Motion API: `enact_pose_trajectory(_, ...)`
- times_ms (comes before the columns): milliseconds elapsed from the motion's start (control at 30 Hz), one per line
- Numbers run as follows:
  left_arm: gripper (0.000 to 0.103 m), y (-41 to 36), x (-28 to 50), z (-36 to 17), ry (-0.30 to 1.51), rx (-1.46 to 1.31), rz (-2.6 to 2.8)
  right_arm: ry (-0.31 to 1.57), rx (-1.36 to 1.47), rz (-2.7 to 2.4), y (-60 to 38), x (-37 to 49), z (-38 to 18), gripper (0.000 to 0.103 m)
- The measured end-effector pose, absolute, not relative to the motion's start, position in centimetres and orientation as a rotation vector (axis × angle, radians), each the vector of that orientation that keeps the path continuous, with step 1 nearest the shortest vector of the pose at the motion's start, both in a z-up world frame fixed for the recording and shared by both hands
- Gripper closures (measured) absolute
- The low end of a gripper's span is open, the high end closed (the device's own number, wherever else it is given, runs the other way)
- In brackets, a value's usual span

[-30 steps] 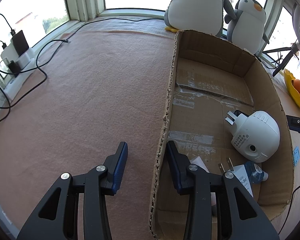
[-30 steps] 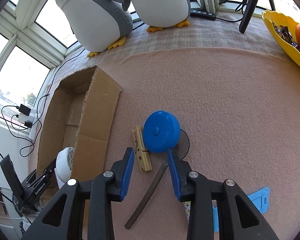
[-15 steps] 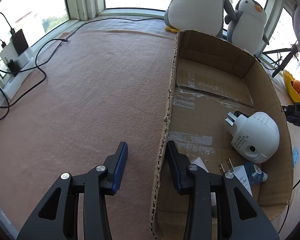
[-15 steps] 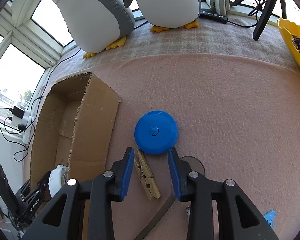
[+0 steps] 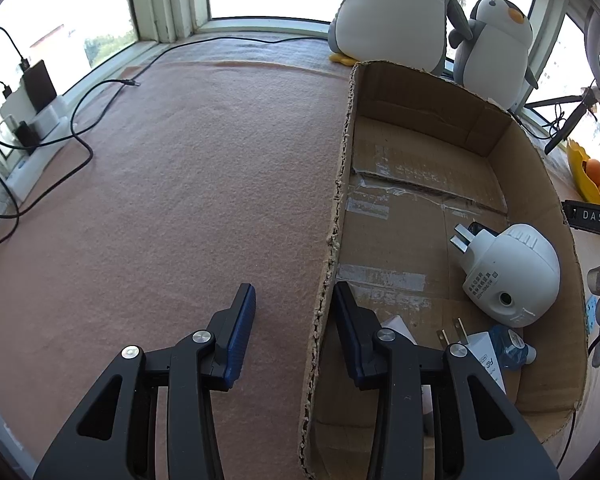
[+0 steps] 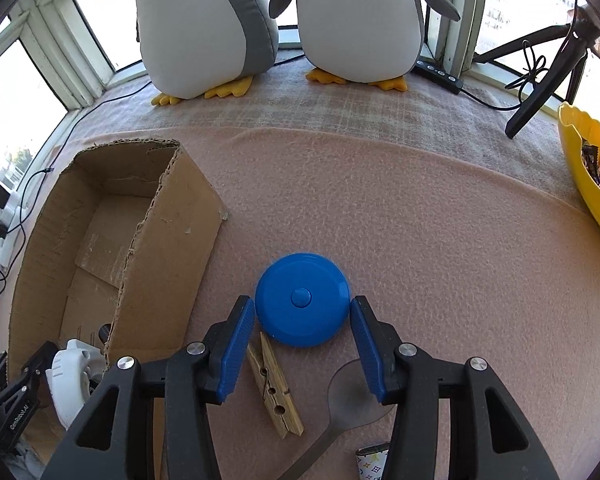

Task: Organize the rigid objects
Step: 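Close the right gripper on the blue tape measure and lift it, then carry the blue tape measure into the box and release it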

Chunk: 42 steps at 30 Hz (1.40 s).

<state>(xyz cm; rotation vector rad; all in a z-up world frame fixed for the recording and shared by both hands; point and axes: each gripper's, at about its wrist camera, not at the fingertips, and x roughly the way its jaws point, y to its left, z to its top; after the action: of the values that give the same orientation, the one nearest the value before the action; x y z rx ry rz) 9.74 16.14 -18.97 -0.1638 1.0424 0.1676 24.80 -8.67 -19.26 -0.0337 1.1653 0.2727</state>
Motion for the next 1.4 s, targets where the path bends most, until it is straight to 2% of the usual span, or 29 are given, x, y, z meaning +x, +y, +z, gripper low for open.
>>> enact_pose_trajectory(500, 0.065, 16.2, 9.7, -19.0, 1.042, -0.164, 0.167, 1.154, -0.182, 0.279, -6.3, 24.5, -19.5, 0.057)
enact_pose_trajectory(967, 0.065, 16.2, 9.7, -19.0, 1.042, -0.166, 0.167, 1.143, -0.096, 0.280, -7.8, 24.3, -19.2, 0.058)
enact_pose_trajectory(1400, 0.065, 16.2, 9.7, -18.9, 1.041, -0.168, 0.166, 1.044, -0.039, 0.376, -6.8, 22.5, -14.1, 0.058)
